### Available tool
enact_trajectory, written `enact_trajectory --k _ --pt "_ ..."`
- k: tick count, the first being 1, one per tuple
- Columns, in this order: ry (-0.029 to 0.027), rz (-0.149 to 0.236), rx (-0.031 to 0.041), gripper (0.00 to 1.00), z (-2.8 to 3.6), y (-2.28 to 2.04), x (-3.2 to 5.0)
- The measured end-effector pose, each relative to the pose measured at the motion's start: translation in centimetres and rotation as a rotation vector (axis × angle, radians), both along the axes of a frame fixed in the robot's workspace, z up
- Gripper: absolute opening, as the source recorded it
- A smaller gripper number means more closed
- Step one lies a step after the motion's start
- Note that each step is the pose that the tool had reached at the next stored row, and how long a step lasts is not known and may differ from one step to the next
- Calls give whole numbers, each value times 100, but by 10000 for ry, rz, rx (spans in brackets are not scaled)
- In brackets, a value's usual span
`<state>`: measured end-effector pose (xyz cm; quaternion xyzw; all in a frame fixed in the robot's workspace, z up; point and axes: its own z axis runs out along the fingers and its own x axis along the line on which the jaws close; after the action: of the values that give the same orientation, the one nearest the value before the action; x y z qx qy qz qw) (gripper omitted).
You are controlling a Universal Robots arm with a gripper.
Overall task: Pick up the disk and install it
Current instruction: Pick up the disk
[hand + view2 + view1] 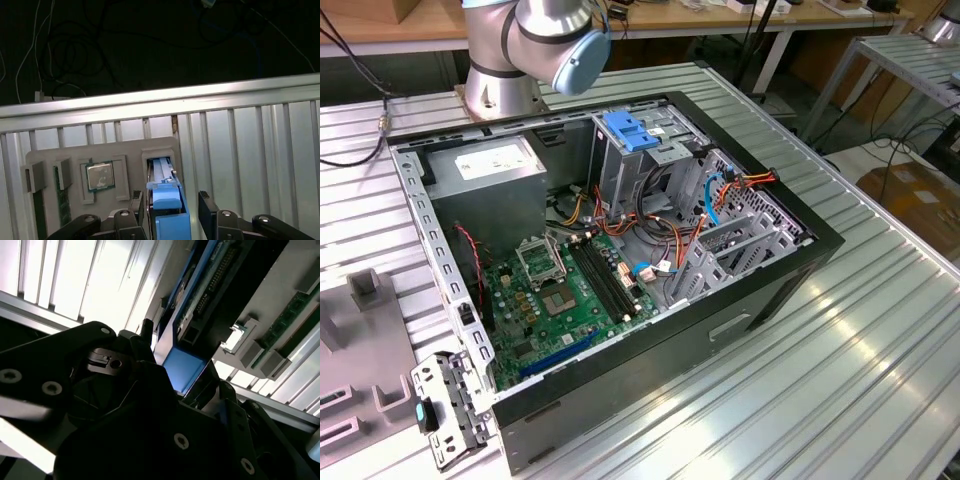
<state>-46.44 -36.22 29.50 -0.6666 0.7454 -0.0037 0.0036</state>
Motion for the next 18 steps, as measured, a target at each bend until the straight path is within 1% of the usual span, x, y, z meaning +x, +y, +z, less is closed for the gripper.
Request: enact_trajectory --k 1,13,18 --pt "1 1 -2 56 -27 0 -1" --pt "1 0 -8 56 -28 1 -1" --pt "1 -1 -8 56 -29 -10 -1"
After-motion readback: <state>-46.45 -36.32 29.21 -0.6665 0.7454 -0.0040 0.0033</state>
